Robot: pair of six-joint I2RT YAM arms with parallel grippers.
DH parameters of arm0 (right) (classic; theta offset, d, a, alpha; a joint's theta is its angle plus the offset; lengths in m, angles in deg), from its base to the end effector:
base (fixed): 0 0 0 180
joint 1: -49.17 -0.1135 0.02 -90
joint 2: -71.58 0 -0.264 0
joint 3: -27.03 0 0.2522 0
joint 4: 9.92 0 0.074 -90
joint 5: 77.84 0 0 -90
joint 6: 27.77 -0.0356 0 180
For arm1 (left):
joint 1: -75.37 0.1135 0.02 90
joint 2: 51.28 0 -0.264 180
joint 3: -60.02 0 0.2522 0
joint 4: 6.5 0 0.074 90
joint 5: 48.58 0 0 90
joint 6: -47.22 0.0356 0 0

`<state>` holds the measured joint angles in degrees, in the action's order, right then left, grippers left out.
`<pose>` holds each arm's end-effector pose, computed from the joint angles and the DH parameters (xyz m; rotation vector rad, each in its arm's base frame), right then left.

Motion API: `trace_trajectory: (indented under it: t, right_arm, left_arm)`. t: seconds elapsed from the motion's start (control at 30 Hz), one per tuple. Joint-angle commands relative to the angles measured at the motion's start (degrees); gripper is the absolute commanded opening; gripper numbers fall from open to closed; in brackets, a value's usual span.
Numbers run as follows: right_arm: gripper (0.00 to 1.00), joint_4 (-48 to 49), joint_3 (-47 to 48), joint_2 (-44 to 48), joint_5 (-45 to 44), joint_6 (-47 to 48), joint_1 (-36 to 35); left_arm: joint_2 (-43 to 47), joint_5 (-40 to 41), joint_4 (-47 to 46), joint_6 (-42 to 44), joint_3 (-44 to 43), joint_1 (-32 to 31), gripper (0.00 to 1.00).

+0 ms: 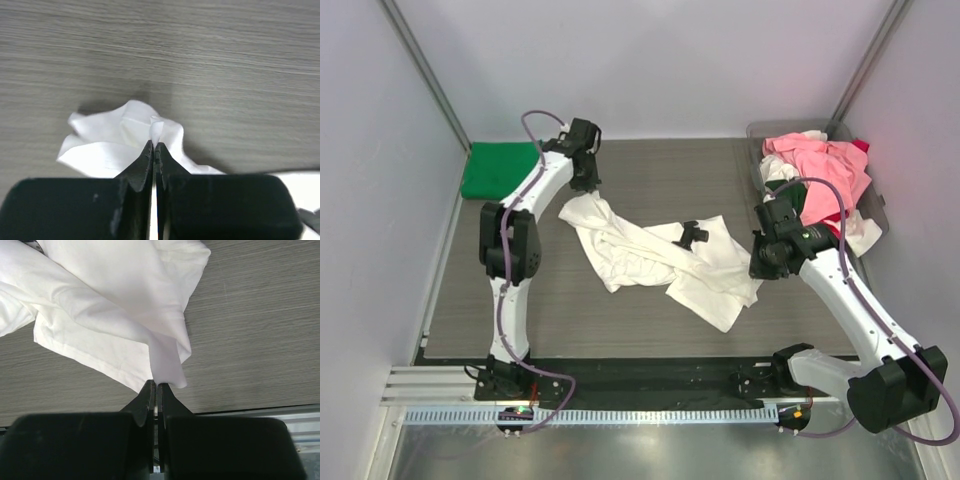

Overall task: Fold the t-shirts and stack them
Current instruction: Flatten the tshirt out

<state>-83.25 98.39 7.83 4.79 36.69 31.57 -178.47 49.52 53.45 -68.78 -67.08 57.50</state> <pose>0.1903 0.0556 0.2840 0.2243 2.6917 0.0518 0.4644 -0.1445 0.2288 -0.2338 2.5939 -0.0893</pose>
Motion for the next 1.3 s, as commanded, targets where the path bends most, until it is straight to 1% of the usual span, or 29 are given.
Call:
trace_trajectory:
  t: [0.0,0.07,0.1,0.13,0.17,0.2,0.23,0.27,0.3,0.33,0.43,0.47,0.5,0.57,0.6,0.67,0.7,0.8,0.93,0.97,1.03,1.1,1.13,1.2,1.23,1.27]
  right_arm:
    - [0.01,0.3,5.8,1.4,-1.6,0.8,-0.1]
    - [0.01,-1.2,9.0,1.4,-2.3,1.3,0.1]
    - [0.01,-1.8,12.3,1.3,-3.1,1.5,0.0]
    - [0.01,-2.4,14.2,1.3,-3.5,1.7,0.0]
    - [0.01,-3.5,15.9,1.2,-3.8,2.4,0.0]
    - [0.01,-4.0,19.6,1.3,-4.0,2.9,0.1]
    - [0.01,-4.3,21.6,1.4,-4.3,3.3,0.0]
    - [0.01,-5.1,23.5,1.5,-4.4,3.7,0.0]
    - [0.01,-5.6,27.4,1.8,-4.4,4.5,0.0]
    - [0.01,-6.3,29.4,2.3,-4.5,4.8,0.0]
    - [0.01,-7.5,36.9,4.1,-5.0,5.5,0.0]
    - [0.01,-7.8,38.7,4.7,-5.1,5.4,0.0]
    - [0.01,-7.9,41.9,5.4,-5.0,5.2,0.0]
    - [0.01,-7.8,44.7,7.9,-4.2,5.0,0.0]
    - [0.01,-7.8,47.0,9.0,-3.8,4.8,0.0]
    - [0.01,-6.4,49.3,12.7,-1.3,5.1,0.0]
    - [0.01,-5.6,49.6,14.1,-0.1,5.5,0.0]
    - [0.01,-2.5,51.3,19.5,2.9,6.1,0.0]
    - [0.01,1.7,53.4,23.8,4.7,7.2,0.0]
    - [0.01,2.0,55.1,23.9,4.6,7.6,0.1]
    - [0.01,1.7,57.6,21.5,4.5,8.0,0.0]
    - [0.01,-0.1,63.3,17.6,2.5,8.1,0.0]
    - [0.01,-1.2,65.0,12.4,-0.2,8.2,0.0]
    - [0.01,-1.2,68.6,7.2,-3.0,8.5,0.0]
    - [0.01,-0.3,69.6,1.8,-4.3,8.6,0.1]
    - [0.01,0.1,71.1,-1.5,-6.7,8.8,0.1]
  left_arm:
    - [12.0,2.9,2.1,1.3,-0.2,0.3,0.0]
    - [15.7,3.2,3.7,1.3,0.8,0.6,0.0]
    - [17.6,3.3,4.1,1.1,1.6,0.8,0.0]
    - [22.1,3.3,4.3,1.0,2.6,1.3,0.0]
    - [24.5,3.3,4.3,0.6,5.2,1.5,0.0]
    - [26.9,3.2,4.0,0.1,6.4,2.1,0.0]
    - [32.0,3.2,4.0,-0.2,7.7,2.5,0.0]
    - [34.5,3.4,4.0,-0.4,9.3,2.8,0.0]
    - [37.4,3.7,4.2,-0.6,10.1,3.0,0.0]
    - [42.2,4.3,4.9,-1.1,10.6,3.6,0.0]
    - [49.4,5.8,6.7,-1.0,11.1,4.4,0.0]
    - [53.9,6.4,7.2,-0.9,11.0,4.6,0.0]
    - [56.2,7.7,7.9,-1.0,11.1,4.6,0.0]
    - [61.8,11.2,7.3,-0.6,12.9,4.6,0.0]
    - [67.0,12.3,7.2,-0.5,13.5,4.6,0.0]
    - [71.3,15.0,7.8,-0.2,14.0,4.5,0.0]
    - [75.1,15.6,8.7,-0.2,13.8,4.6,0.0]
    - [80.8,18.0,11.4,-1.1,11.9,4.6,0.0]
    - [85.3,20.8,13.0,-1.2,8.4,4.6,0.0]
    - [85.7,21.2,12.9,-1.0,7.0,4.6,0.0]
    - [85.4,20.8,12.3,-0.4,5.4,4.4,0.0]
    - [84.0,20.8,12.4,-0.9,4.3,4.4,0.0]
    - [81.8,21.0,12.4,-1.2,4.4,4.4,0.0]
    - [78.6,22.0,13.7,-2.2,4.6,4.4,0.0]
    - [76.2,22.4,14.3,-2.6,4.3,4.4,0.0]
    - [71.3,22.9,14.8,-2.9,4.0,4.4,0.0]
